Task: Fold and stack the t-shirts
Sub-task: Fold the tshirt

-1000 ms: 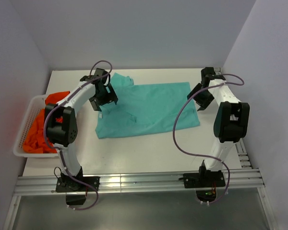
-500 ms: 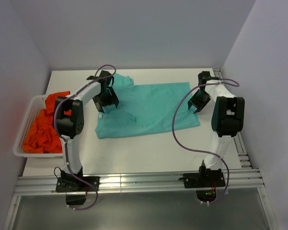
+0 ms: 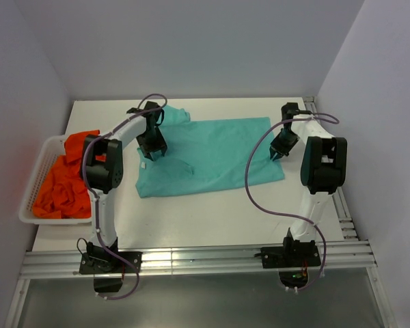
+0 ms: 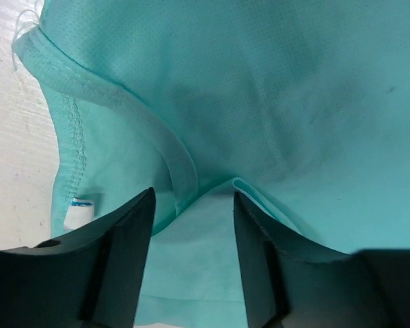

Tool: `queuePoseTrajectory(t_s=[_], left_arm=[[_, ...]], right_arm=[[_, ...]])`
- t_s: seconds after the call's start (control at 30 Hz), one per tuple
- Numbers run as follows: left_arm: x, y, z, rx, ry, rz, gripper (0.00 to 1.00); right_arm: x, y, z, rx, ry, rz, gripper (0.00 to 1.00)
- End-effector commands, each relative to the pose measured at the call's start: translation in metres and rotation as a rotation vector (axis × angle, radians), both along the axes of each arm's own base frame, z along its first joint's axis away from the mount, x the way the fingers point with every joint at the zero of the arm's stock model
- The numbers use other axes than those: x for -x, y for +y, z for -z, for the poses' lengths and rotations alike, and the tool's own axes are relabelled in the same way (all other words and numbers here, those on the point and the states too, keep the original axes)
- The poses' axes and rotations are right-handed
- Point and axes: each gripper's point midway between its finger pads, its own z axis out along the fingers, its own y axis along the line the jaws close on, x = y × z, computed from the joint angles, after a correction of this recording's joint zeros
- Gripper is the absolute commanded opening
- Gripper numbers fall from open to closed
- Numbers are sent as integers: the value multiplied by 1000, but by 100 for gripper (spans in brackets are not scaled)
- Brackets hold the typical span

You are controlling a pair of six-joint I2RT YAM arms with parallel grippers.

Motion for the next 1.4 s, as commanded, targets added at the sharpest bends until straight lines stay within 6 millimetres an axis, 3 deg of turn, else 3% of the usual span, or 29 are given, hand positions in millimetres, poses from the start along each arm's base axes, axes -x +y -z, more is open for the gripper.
queuePoseTrajectory(t_s=[0.0,0.2,0.43,0.57,0.7,0.77,0.93,1.0,1.2,1.37], left_arm=[[-9,0,-6,-16,-20,11,54],[-11,1,-4,-26,-16,21,36],[-15,2,-7,-35,-18,28,8],[-15,2,-5,-37,-15,31,1],[-14,2,-7,-38,-18,33,0],[-13,3,-10,-39,-16,33,7],[-9,6,-30,-37,-52,20,56],[-13,5,-39,-19,-79,12,64],[-28,-10,-35,44,-66,9,58],[-50,-23,-48,91,-94,3,55]], right_arm=[[-9,-1,1,20,-19,-12,16],[-6,-2,7,19,-7,-11,1],[-5,-1,7,20,-7,-17,0],[-4,-6,7,45,-5,-16,0],[-4,-6,4,47,-9,-16,0],[-4,-6,3,48,-12,-12,0],[-4,-8,-1,53,-21,-11,0],[-3,-7,1,54,-18,-12,0],[0,-7,3,54,-12,-14,0],[3,-8,4,57,-10,-14,0]])
